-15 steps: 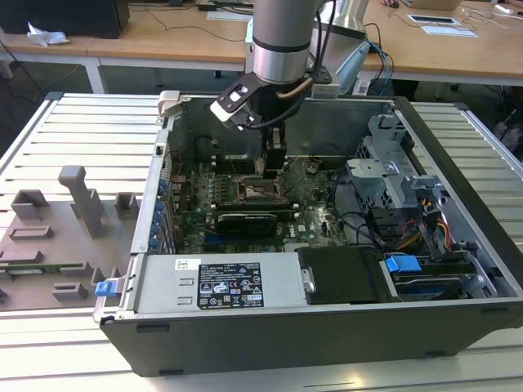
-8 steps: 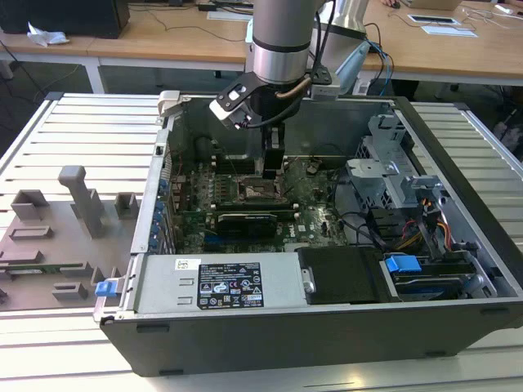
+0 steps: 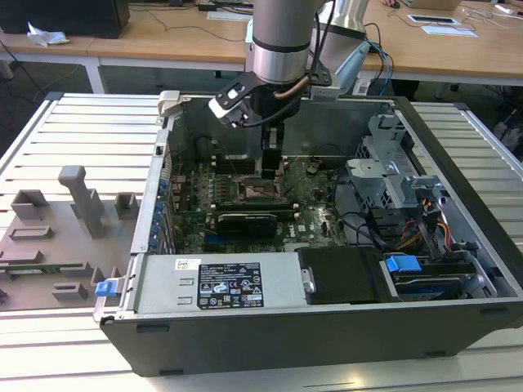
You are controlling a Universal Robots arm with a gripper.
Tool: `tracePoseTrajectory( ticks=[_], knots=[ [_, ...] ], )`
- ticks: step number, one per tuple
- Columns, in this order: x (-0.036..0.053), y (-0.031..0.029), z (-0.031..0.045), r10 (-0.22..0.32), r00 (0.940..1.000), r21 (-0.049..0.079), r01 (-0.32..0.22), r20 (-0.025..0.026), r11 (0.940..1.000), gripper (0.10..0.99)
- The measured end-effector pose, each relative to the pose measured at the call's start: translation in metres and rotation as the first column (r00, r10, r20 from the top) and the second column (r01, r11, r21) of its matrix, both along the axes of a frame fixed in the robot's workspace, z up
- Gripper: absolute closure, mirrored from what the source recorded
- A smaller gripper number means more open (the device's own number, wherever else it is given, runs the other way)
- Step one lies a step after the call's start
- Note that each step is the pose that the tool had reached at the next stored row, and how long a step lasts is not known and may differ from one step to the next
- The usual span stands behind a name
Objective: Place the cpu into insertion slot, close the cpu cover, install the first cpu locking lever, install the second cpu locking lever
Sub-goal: 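Place the cpu into insertion slot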
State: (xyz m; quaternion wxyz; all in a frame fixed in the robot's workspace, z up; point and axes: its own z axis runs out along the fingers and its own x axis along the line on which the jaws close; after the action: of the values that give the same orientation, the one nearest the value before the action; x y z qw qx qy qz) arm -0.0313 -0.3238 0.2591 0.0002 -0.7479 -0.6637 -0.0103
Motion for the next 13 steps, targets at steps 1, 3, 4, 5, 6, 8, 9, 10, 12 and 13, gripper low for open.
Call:
tracePoseTrajectory(
  ticks=[1,3,4,5,6,8,9,10,12,13],
  knots=[
    [0.0000,0.0000,0.0000,-0.007,1.0000,0.000,0.007,0.0000,1.0000,0.545],
    [0.0000,0.0000,0.0000,-0.021,0.9998,0.000,0.021,0.0000,0.9998,0.545],
    [0.0000,0.0000,0.0000,-0.031,0.9995,0.000,0.031,0.0000,0.9995,0.545],
    [0.0000,0.0000,0.0000,-0.039,0.9993,0.000,0.039,0.0000,0.9993,0.545],
    [0.0000,0.0000,0.0000,-0.044,0.9991,0.000,0.044,0.0000,0.9991,0.545],
    [0.0000,0.0000,0.0000,-0.057,0.9983,0.000,0.057,0.0000,0.9983,0.545],
    [0.0000,0.0000,0.0000,-0.067,0.9978,0.000,0.067,0.0000,0.9978,0.545],
    [0.0000,0.0000,0.0000,-0.077,0.9970,0.000,0.077,0.0000,0.9970,0.545],
    [0.0000,0.0000,-0.0001,-0.100,0.9950,-0.001,0.100,0.0001,0.9950,0.545],
    [0.0000,0.0000,-0.0001,-0.107,0.9943,-0.001,0.107,0.0001,0.9943,0.545]
  ],
)
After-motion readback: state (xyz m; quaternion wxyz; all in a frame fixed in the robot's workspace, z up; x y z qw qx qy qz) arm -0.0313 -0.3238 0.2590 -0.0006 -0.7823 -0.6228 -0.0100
